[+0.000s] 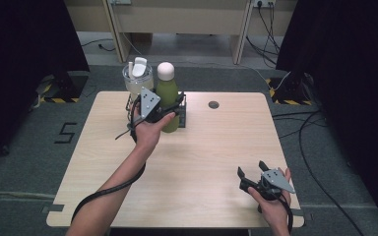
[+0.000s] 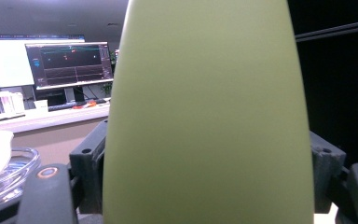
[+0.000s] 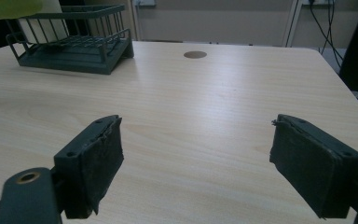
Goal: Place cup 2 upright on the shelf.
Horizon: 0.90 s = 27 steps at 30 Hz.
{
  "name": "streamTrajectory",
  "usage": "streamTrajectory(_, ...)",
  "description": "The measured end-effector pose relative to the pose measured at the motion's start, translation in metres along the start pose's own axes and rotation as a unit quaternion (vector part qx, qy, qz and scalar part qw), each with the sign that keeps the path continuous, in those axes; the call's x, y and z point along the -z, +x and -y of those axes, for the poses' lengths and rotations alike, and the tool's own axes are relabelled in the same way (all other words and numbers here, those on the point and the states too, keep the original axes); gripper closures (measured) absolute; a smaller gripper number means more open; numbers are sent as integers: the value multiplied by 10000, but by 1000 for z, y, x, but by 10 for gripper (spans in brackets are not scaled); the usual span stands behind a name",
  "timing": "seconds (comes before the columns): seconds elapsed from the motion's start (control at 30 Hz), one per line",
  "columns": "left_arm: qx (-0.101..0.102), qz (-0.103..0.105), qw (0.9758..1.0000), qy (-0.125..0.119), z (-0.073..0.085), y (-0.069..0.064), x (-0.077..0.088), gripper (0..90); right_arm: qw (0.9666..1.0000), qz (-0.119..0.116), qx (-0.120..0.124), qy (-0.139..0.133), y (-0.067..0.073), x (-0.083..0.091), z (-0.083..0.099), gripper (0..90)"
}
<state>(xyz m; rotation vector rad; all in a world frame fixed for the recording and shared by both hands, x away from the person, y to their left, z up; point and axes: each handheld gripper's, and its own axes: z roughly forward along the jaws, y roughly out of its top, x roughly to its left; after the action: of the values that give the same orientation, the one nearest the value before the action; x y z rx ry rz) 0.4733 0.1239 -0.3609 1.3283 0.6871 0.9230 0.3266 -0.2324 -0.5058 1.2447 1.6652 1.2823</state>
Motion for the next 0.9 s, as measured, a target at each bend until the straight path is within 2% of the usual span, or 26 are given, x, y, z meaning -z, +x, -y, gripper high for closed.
streamTrajectory(0.9,66,-113,9999,93,-2,14,-26,231,10000,5,-11,16,-1,-1,1,169)
